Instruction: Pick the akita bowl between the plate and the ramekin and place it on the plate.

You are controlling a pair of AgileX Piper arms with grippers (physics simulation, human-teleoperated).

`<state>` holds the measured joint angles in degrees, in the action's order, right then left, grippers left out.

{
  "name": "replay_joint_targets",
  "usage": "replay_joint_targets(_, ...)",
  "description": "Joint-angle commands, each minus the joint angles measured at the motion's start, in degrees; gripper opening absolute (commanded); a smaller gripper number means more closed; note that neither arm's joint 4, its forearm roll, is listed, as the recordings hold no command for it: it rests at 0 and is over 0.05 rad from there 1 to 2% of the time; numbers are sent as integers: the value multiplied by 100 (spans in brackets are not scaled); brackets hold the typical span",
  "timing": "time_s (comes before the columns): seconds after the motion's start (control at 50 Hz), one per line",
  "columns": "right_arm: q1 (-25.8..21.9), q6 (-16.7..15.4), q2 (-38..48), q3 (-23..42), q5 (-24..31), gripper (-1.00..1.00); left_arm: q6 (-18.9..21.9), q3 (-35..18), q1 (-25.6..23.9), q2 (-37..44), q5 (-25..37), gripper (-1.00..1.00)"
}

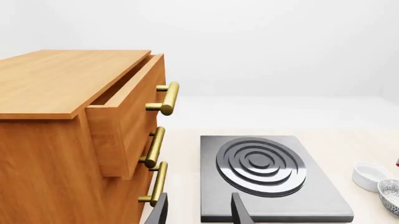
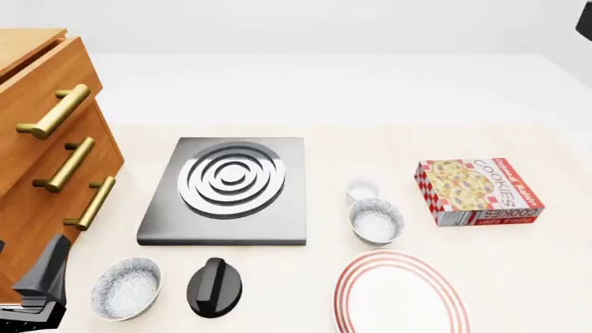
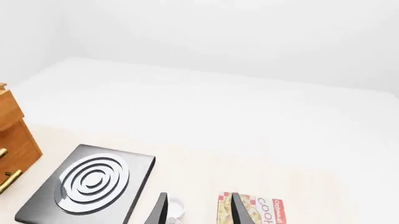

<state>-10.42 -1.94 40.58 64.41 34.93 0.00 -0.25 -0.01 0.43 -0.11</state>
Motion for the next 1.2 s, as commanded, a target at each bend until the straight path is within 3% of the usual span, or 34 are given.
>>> replay_joint_targets(0.02,-190,141,872,1005,694,100,0,0,-1,0,0,100)
replay_joint_targets(0.12,-447,196,1419,1487,1036,100,1,0,0,0,0,100)
replay_joint_targets(0.3,-606,215,1757,1701,1237,100,-2,0,0,1,0,100)
replay_joint_targets(0.42,-266,6,1845,1622,1463,100,-2,0,2,0,0,100)
replay_joint_targets(0.64,-341,145,2166,1266,1745,100,-3,0,0,0,0,100)
replay_joint_targets(0.88,-528,49,2476,545,1356,100,1,0,1,0,0,100)
replay_joint_targets(1.2,-467,71,3084,-354,334,100,-1,0,0,-1,0,100)
